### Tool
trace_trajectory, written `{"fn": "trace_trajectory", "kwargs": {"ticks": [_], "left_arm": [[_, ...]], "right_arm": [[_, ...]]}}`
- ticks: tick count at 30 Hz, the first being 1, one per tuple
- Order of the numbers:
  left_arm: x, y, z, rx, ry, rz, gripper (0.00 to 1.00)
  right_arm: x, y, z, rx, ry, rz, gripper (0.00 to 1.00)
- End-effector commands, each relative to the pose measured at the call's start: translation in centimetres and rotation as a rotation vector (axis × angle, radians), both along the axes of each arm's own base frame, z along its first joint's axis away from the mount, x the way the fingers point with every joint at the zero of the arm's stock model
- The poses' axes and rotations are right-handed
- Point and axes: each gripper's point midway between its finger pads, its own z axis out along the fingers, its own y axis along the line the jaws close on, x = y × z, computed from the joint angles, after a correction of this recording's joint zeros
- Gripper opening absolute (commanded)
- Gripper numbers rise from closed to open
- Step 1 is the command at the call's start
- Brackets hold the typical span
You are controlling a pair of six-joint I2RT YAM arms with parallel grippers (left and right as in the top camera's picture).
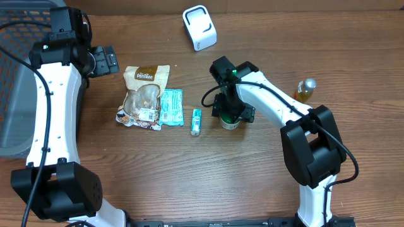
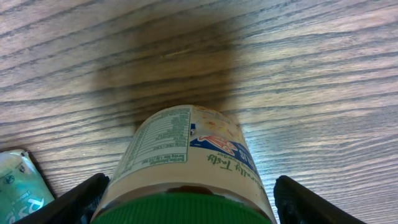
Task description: Scan the item barcode
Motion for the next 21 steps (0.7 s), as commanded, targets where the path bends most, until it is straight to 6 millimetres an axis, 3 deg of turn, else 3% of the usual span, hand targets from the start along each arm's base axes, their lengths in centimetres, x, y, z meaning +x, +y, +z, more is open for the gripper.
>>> {"fn": "trace_trajectory", "kwargs": {"ticks": [1, 21], "left_arm": [[0.14, 0.6, 0.66, 0.016, -0.015, 0.011, 1.0], [0.14, 0.6, 0.66, 0.016, -0.015, 0.011, 1.0]], "right_arm": [[0.13, -0.31, -0.31, -0.017, -0.005, 0.005, 0.81], [0.14, -0.32, -0.33, -0.017, -0.005, 0.005, 0.81]]}}
